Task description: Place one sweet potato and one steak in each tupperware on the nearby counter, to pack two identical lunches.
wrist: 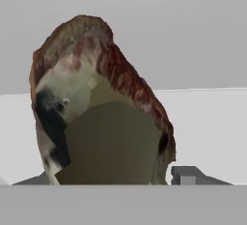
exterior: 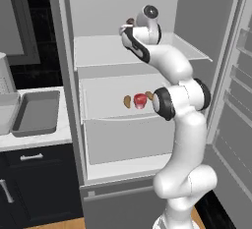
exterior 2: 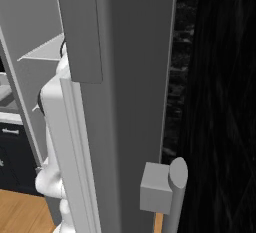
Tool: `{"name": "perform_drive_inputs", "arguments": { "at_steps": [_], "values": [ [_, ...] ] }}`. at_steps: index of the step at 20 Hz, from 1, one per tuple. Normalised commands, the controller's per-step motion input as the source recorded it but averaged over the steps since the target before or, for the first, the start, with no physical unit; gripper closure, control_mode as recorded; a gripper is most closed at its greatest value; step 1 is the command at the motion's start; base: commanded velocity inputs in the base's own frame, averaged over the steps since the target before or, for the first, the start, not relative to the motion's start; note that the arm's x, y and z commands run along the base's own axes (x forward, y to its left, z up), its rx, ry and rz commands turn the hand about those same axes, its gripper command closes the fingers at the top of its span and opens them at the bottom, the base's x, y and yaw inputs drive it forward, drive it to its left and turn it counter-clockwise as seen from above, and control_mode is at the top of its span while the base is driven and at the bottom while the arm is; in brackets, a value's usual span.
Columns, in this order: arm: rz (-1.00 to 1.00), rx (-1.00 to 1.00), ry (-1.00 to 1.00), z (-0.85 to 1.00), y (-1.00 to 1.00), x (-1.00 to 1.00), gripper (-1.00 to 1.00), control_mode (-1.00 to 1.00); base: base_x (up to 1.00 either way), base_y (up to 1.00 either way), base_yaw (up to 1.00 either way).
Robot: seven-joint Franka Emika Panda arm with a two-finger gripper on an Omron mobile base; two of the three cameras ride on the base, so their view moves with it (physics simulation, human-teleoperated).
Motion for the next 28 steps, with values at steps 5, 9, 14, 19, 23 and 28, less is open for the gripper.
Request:
{"name": "perform_drive_inputs", "arguments": {
  "at_steps": [5, 9, 14, 19, 23, 28],
  "values": [
    [0.0, -0.15, -0.21, -0.2, 0.05, -0.76, 1.0, -1.0, 0.0, 0.0, 0.0],
    [0.0, -0.23, -0.35, -0.7, 0.27, -0.73, 1.0, -1.0, 0.0, 0.0, 0.0],
    [0.0, -0.06, -0.19, 0.41, 0.06, -0.97, 1.0, -1.0, 0.0, 0.0, 0.0],
    [0.02, 0.0, 0.06, 0.81, 0.03, -1.0, 1.0, -1.0, 0.0, 0.0, 0.0],
    [0.01, -0.05, 0.18, 0.25, 0.15, -1.0, 1.0, -1.0, 0.0, 0.0, 0.0],
    [0.0, -0.05, 0.05, -0.08, 0.0, -1.0, 1.0, -1.0, 0.0, 0.0, 0.0]
  ]
}}
